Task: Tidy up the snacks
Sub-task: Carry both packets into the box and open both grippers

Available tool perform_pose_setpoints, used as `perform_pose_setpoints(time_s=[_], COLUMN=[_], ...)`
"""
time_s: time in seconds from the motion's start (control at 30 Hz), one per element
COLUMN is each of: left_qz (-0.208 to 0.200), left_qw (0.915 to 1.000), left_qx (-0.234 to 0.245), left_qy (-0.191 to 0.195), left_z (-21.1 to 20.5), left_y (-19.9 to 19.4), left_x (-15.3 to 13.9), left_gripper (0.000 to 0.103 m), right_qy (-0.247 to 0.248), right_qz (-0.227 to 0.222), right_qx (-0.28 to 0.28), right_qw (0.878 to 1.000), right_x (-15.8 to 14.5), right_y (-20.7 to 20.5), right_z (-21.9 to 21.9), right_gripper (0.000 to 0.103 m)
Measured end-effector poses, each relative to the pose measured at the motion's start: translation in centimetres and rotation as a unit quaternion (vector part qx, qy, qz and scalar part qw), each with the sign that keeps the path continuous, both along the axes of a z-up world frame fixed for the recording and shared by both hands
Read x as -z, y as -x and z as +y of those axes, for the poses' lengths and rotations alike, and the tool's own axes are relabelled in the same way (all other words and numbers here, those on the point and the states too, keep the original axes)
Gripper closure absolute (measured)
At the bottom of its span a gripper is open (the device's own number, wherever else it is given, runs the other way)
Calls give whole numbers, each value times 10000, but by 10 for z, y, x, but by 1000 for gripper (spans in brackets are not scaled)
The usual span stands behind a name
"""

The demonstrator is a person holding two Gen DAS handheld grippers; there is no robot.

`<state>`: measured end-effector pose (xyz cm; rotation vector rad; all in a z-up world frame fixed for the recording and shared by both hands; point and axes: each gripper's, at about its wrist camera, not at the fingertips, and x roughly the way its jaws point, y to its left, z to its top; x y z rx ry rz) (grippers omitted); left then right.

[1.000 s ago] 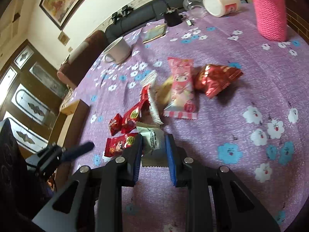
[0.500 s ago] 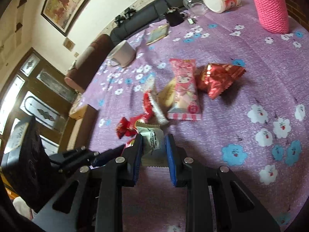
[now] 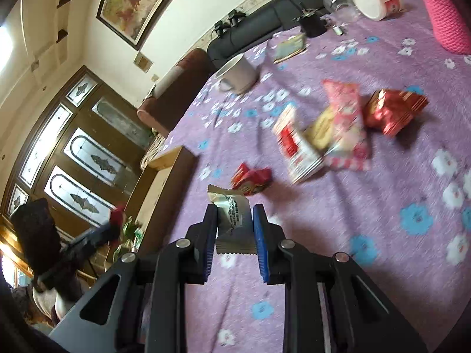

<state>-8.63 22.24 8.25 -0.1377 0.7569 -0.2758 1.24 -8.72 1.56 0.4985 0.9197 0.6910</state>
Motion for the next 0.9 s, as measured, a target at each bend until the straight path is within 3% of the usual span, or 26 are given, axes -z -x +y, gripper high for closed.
perform_pose_setpoints(time_s=[0.2, 0.53, 0.67, 0.9], left_qz=[285, 566, 523, 83], left_qw=[9982, 9908, 9872, 9855], left_qx=[-434, -975, -1044, -1077], left_qy=[298, 752, 1090, 1310], left_z=[56, 110, 122, 130], left_y=[-14, -30, -25, 7], left_x=[15, 38, 39, 21], left_gripper=[83, 82, 56, 39], right_qy=[-15, 388, 720, 1226], right_qz=[25, -56, -70, -267], right_qx=[-485, -1173, -1331, -1300], right_qw=[9988, 9923, 9885, 9835], right_x=[-11, -33, -28, -18], right_y=[24, 19, 12, 8], right_z=[51, 155, 198, 242], right_gripper=[76, 76, 76, 74])
